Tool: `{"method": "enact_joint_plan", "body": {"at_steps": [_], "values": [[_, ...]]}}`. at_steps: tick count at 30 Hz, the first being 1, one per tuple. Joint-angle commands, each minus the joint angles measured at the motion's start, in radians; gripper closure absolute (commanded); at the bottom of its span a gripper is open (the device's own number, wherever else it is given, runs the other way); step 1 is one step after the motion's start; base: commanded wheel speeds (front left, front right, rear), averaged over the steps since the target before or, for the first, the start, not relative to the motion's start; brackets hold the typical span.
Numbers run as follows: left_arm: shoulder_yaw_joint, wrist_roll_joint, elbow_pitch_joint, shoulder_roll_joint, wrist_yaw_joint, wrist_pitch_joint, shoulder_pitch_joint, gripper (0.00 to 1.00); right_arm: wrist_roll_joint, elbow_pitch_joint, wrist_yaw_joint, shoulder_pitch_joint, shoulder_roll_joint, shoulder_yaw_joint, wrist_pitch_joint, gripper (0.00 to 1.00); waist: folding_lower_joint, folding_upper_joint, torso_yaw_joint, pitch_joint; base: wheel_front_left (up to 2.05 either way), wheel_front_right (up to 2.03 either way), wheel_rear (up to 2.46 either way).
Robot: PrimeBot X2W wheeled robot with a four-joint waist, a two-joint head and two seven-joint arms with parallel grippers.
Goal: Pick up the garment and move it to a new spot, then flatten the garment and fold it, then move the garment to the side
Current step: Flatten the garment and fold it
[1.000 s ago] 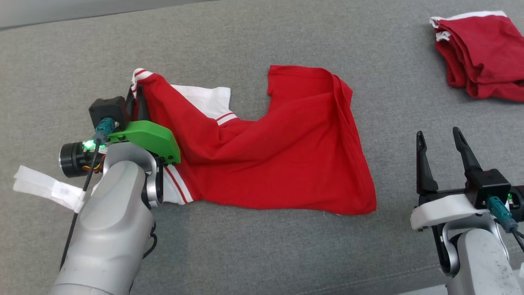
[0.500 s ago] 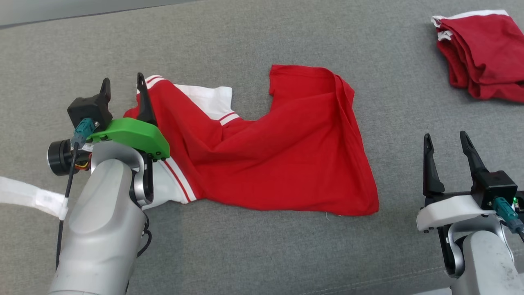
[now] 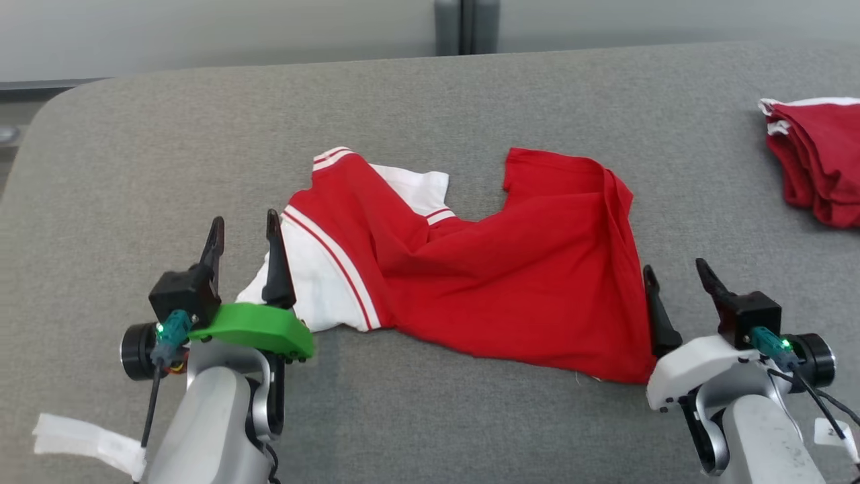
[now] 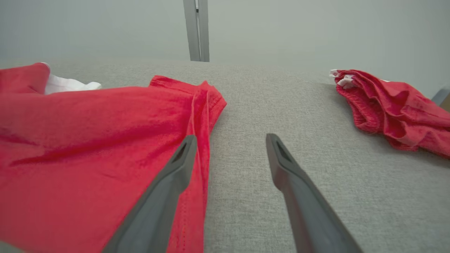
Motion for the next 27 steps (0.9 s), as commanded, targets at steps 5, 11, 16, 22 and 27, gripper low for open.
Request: {"method": "enact_joint_plan", "body": {"at_steps": [5, 11, 16, 22, 27], "values": [[-0.013, -0.008, -0.075, -0.014, 0.013, 0.000, 0.109, 0.00, 0.034, 0.108, -0.002, -0.082, -0.045, 0.041, 0.086, 0.00, -0.0001, 0.0000, 0.097, -0.027, 0.00, 0.00, 0.00], [-0.022, -0.010, -0.142, -0.020, 0.035, 0.000, 0.175, 0.00, 0.119, 0.288, -0.002, -0.170, -0.099, 0.064, 0.134, 0.00, -0.0001, 0.0000, 0.139, -0.013, 0.00, 0.00, 0.00], [-0.026, -0.002, -0.170, -0.022, 0.045, 0.000, 0.197, 0.00, 0.203, 0.381, -0.002, -0.231, -0.146, 0.109, 0.147, 1.00, -0.0001, 0.0000, 0.151, -0.005, 0.00, 0.00, 0.00], [-0.031, -0.004, -0.169, -0.023, 0.043, 0.000, 0.199, 0.00, 0.224, 0.441, -0.002, -0.315, -0.230, 0.104, 0.106, 1.00, -0.0001, 0.0000, 0.144, 0.008, 0.00, 0.00, 0.00], [-0.053, -0.017, -0.162, -0.023, 0.041, 0.000, 0.184, 0.00, 0.216, 0.504, -0.002, -0.389, -0.251, 0.110, 0.073, 0.94, -0.0001, 0.0000, 0.127, 0.017, 0.00, 0.00, 0.00]]}}
